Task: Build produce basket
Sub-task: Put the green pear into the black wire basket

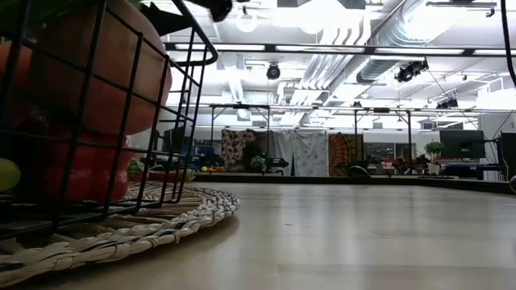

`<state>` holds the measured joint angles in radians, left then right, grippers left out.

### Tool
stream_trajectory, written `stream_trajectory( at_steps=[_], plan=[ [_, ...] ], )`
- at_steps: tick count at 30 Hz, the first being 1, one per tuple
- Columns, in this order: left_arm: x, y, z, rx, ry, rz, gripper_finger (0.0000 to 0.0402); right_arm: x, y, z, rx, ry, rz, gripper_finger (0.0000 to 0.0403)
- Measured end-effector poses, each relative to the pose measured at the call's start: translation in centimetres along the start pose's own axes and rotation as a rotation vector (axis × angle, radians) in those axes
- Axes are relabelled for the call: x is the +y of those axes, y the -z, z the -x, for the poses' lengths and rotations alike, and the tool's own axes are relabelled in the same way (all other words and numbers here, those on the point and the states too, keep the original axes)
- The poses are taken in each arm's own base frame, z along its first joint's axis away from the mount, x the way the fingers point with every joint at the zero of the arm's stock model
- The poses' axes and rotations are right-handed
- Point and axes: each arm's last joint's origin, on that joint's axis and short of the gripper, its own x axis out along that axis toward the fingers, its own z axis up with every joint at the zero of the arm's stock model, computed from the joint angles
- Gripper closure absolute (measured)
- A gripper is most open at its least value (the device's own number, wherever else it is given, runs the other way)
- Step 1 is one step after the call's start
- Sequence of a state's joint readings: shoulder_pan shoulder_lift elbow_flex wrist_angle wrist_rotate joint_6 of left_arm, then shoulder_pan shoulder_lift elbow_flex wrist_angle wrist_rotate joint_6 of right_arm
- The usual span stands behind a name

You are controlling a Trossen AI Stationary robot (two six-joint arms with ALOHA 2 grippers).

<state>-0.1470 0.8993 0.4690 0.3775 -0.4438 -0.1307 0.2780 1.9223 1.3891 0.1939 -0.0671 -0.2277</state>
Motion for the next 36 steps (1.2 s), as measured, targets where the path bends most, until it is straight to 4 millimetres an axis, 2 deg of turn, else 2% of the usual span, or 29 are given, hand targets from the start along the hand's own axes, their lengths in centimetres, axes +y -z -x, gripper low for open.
stream_trajectory(
  at_steps=[4,9,30,33,36],
  plan=[
    [0.0,0.0,0.0,0.000,-0.001,0.001,0.0021,0.5,-0.3,0.6,0.023,-0.009,0.021,0.0288],
    [0.0,0.0,0.0,0.000,0.000,0.015,0.0021,0.8,1.1,0.6,0.141,0.002,0.042,0.0288],
    [0.0,0.0,0.0,-0.003,-0.001,0.017,0.0021,0.9,1.3,1.0,0.196,0.032,-0.025,0.0288],
    [0.0,0.0,0.0,-0.003,-0.001,0.017,0.0021,0.9,1.2,1.0,0.195,0.034,-0.042,0.0276],
    [0.0,0.0,0.0,-0.003,-0.001,0.017,0.0021,0.9,1.2,1.0,0.195,0.041,-0.042,0.0247]
  ],
)
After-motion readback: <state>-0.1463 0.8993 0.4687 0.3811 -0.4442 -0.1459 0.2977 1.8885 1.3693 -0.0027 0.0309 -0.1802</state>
